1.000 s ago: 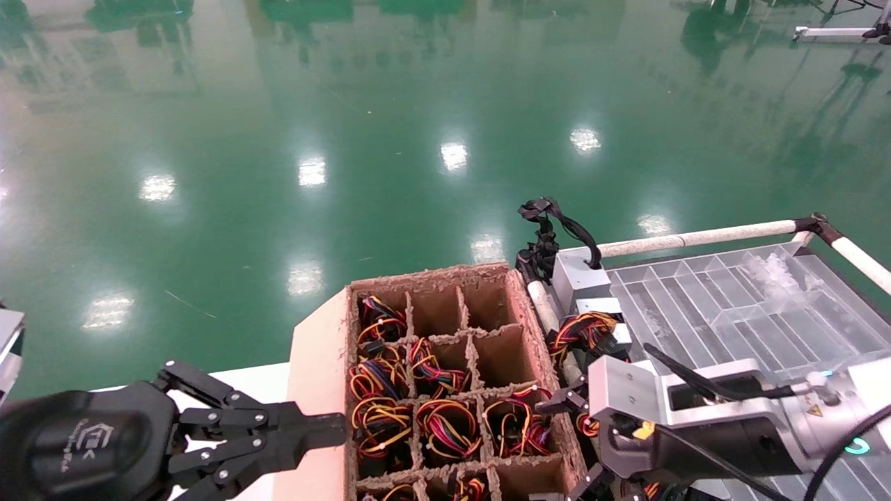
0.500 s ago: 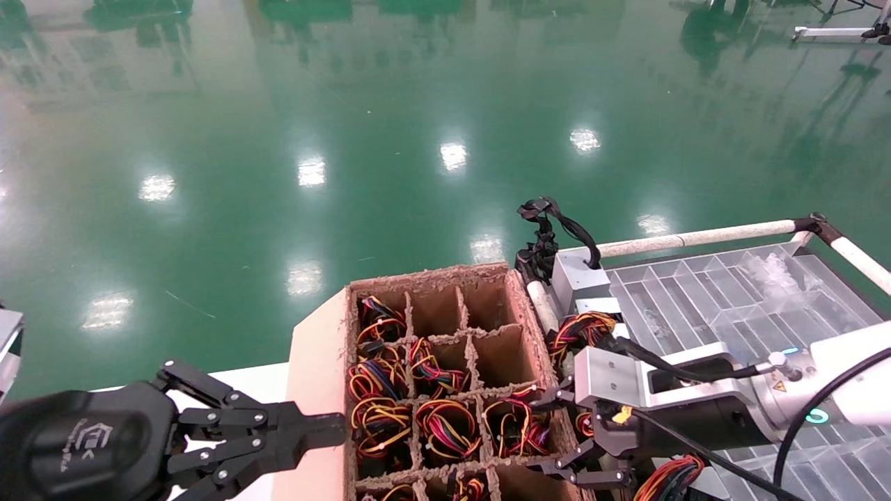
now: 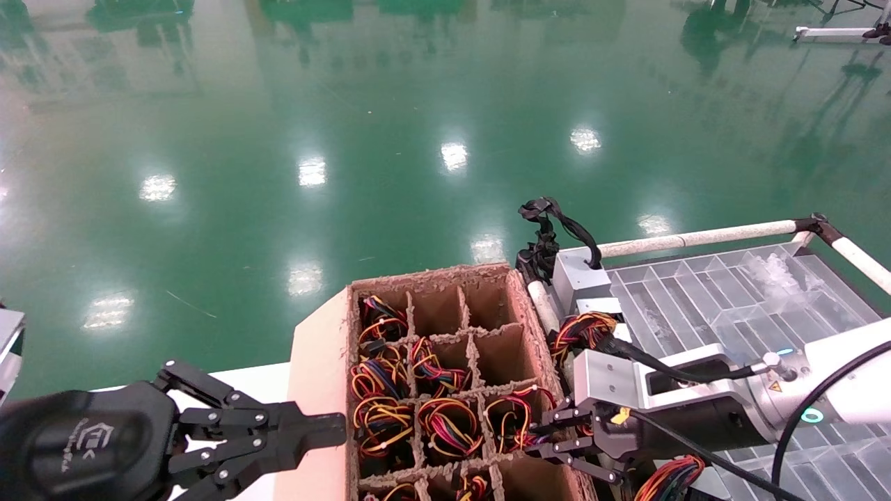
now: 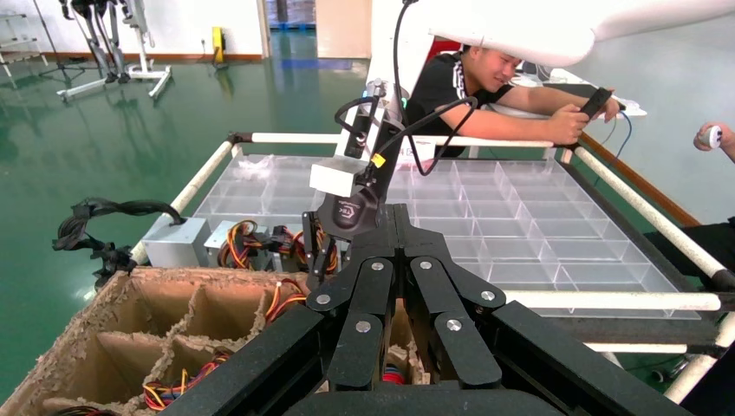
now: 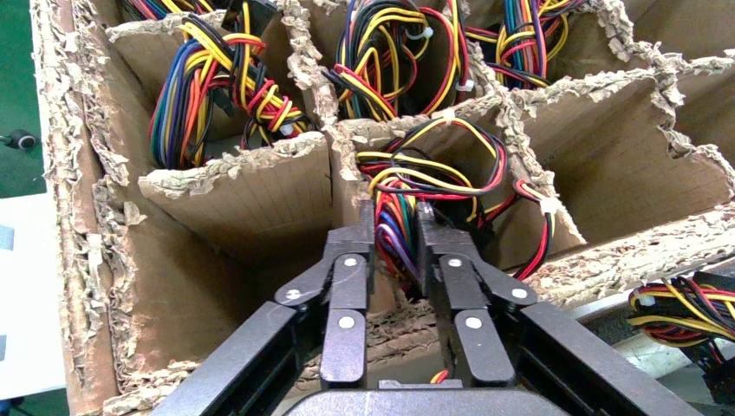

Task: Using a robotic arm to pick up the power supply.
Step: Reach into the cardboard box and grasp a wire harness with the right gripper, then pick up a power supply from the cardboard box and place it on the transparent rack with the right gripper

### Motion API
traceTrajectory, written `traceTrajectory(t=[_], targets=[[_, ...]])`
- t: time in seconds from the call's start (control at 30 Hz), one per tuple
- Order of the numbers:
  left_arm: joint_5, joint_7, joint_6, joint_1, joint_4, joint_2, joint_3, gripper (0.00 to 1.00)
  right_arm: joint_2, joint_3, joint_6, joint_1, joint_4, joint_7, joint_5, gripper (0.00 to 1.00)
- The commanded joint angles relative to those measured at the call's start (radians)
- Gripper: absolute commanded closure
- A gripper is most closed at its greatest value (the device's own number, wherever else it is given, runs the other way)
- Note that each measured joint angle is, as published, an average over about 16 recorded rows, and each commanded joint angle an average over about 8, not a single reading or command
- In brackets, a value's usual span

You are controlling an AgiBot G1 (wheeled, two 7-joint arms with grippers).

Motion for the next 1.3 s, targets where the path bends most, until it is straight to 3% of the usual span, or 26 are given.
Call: traceTrajectory(t=[0.03, 0.27, 0.47, 0.7, 0.77, 1.03, 1.3], targets=[[0.0, 0.0, 0.0, 0.0, 0.0, 0.0, 0.0, 0.95, -0.002, -0.001, -0.001, 0.003, -0.006, -0.003, -0.002, 1.0], [0.0, 0.0, 0.0, 0.0, 0.0, 0.0, 0.0, 0.64, 0.005, 0.009, -0.014, 0.011, 0.002, 0.006, 0.019, 1.0], [0.0, 0.0, 0.0, 0.0, 0.0, 0.0, 0.0, 0.56, 0.026, 0.026, -0.023, 0.018, 0.036, 0.033, 0.049, 1.0], [0.0, 0.0, 0.0, 0.0, 0.0, 0.0, 0.0, 0.08, 0.061, 0.077, -0.012, 0.025, 0.099, 0.071, 0.125, 1.0], [0.0, 0.0, 0.0, 0.0, 0.0, 0.0, 0.0, 0.0, 0.07, 0.097, -0.006, 0.032, 0.116, 0.081, 0.155, 1.0], [0.0, 0.0, 0.0, 0.0, 0.0, 0.0, 0.001, 0.0, 0.092, 0.172, 0.019, 0.1, 0.146, 0.093, 0.241, 1.0], [0.0, 0.0, 0.0, 0.0, 0.0, 0.0, 0.001, 0.0, 0.087, 0.218, 0.023, 0.22, 0.092, 0.058, 0.276, 1.0]])
